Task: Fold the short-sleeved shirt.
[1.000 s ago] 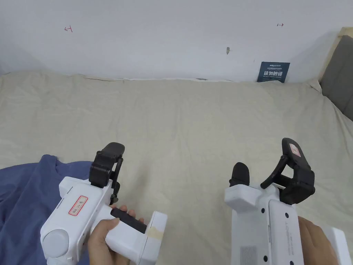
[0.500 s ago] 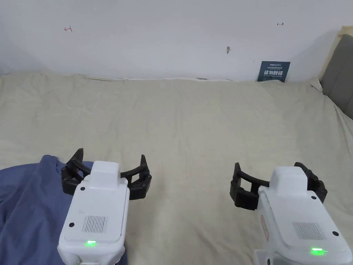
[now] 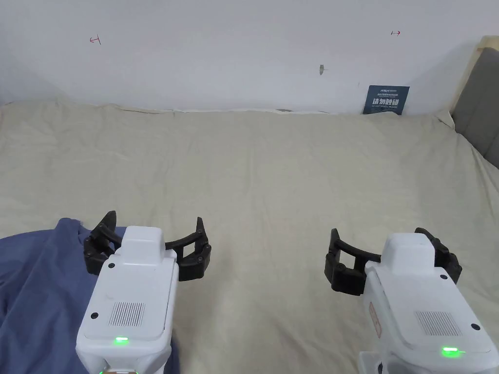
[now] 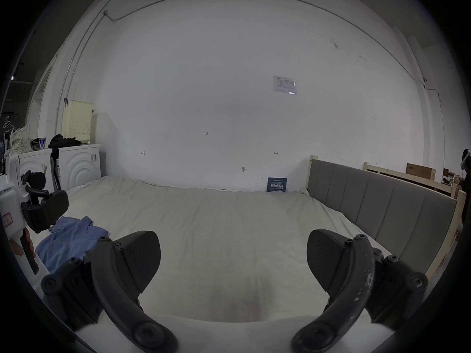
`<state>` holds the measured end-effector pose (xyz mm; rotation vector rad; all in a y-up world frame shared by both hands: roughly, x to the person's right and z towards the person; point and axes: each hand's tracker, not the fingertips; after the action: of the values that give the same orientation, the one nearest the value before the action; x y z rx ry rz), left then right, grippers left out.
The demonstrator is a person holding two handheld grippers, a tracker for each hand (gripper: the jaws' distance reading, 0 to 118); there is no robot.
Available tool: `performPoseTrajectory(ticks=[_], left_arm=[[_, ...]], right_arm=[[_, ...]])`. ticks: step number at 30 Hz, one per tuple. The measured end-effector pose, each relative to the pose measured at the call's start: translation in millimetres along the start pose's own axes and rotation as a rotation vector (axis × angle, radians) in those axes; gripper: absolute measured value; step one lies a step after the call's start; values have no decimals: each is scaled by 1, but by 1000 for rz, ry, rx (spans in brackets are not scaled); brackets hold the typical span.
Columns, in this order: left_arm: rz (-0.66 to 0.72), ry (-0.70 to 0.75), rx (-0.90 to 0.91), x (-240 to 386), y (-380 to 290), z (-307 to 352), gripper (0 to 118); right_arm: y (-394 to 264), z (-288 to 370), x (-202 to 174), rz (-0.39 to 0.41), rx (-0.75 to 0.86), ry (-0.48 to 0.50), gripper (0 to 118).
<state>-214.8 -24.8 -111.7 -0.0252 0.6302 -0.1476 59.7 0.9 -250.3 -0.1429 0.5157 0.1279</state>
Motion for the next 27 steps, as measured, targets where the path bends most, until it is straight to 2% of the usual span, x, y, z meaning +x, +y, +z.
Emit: performPoseTrajectory(ticks=[27], left_arm=[[27,5,-3,0,4,1,118]], right_arm=[[6,3,-4,22,15,-3,118]])
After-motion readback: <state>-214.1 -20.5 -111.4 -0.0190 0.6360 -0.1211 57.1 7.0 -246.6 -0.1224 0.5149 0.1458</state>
